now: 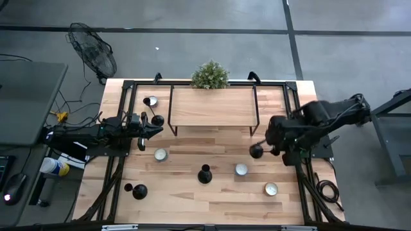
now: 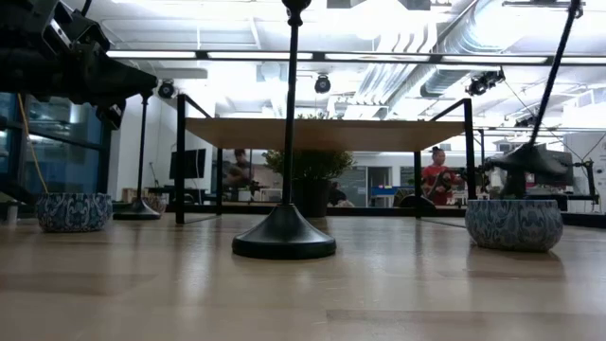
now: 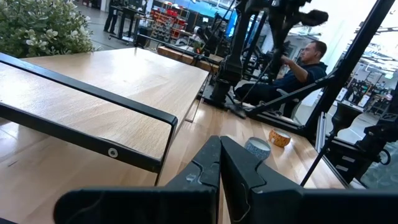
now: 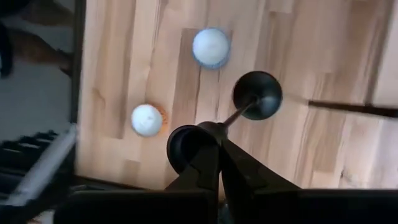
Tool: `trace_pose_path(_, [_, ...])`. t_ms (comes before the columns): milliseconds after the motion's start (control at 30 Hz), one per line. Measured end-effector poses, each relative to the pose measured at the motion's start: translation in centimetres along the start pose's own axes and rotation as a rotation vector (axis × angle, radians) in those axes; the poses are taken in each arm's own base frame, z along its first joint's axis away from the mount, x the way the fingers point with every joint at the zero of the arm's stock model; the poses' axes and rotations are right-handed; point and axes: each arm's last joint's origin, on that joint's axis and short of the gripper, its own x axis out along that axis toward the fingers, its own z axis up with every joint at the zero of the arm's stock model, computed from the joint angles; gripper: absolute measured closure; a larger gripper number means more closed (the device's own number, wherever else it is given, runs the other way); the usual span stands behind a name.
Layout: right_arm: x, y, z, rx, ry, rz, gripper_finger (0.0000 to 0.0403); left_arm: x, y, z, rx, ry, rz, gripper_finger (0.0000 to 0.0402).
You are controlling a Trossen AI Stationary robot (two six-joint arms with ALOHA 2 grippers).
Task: Pick & Place candle stick holders
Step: Put the black candle holder on the shelf
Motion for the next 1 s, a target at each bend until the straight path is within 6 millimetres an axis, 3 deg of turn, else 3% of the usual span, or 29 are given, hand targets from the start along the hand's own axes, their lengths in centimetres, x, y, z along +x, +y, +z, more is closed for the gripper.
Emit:
trace_pose_path(267, [-5.4,-0.7,2.7,0.205,-0.17,0.175,0.0403,0.0,0.0,0.0,0.0,0.0,-0.001,0.04])
trace_pose_path(467, [-8.1,-1.9,4.7,0.333,-0.296,0.182,0.0403,0.0,0.0,0.0,0.0,0.0,-0.001,0.04])
trace_pose_path(767, [-10.4,-6.5,7.0,0.563,-0.442,0.098,0.0403,0.0,0.0,0.0,0.0,0.0,-0.001,0.04])
trace_pose_path(1000, [-11.3,-10.4,6.2,0.768,-0.511,-0.062,0.0402,0.0,0.0,0.0,0.0,0.001,-0.001,0.04])
